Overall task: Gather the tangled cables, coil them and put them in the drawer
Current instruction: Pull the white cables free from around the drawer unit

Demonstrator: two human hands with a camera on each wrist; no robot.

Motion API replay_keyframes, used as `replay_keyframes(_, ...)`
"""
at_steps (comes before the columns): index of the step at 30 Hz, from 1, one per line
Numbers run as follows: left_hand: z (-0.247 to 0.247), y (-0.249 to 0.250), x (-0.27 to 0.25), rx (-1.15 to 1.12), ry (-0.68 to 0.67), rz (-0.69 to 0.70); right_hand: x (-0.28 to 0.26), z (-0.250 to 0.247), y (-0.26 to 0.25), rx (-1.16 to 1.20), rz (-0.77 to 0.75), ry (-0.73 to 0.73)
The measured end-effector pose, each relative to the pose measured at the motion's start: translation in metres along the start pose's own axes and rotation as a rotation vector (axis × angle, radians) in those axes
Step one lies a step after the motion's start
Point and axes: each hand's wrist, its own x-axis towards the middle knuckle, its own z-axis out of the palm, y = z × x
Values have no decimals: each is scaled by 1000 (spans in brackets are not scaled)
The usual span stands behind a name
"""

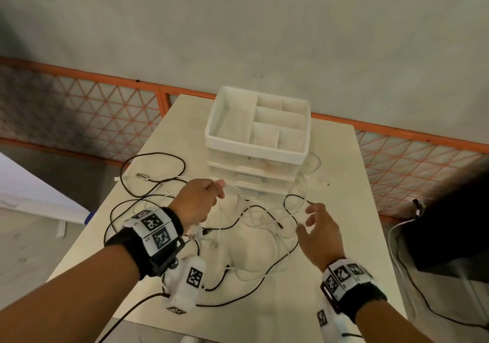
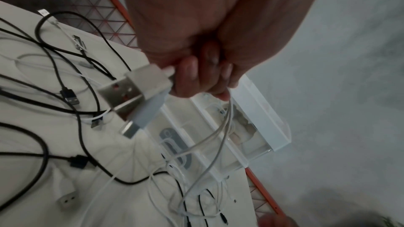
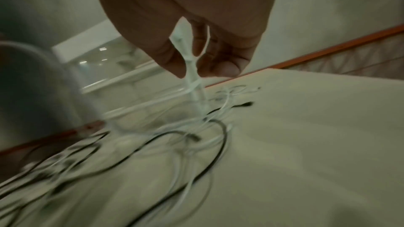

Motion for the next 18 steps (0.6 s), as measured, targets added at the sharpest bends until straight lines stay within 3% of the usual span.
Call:
replay_keyframes(3, -1, 6, -1, -18, -33, 9, -26, 38, -6, -37, -238, -306)
replay_keyframes(5, -1, 6, -3, 2, -75, 20, -37, 57, -11, -132, -293, -508)
replay_keyframes(7, -2, 4, -6, 41, -125, 31, -44, 75, -14, -259, -294, -584)
replay_keyframes(14, -20, -17, -7, 123, -140, -6, -47, 95, -31, -528, -281, -576)
replay_keyframes(18, -42, -33, -2, 77, -87, -34, -37, 68, -58, -366, -347, -343)
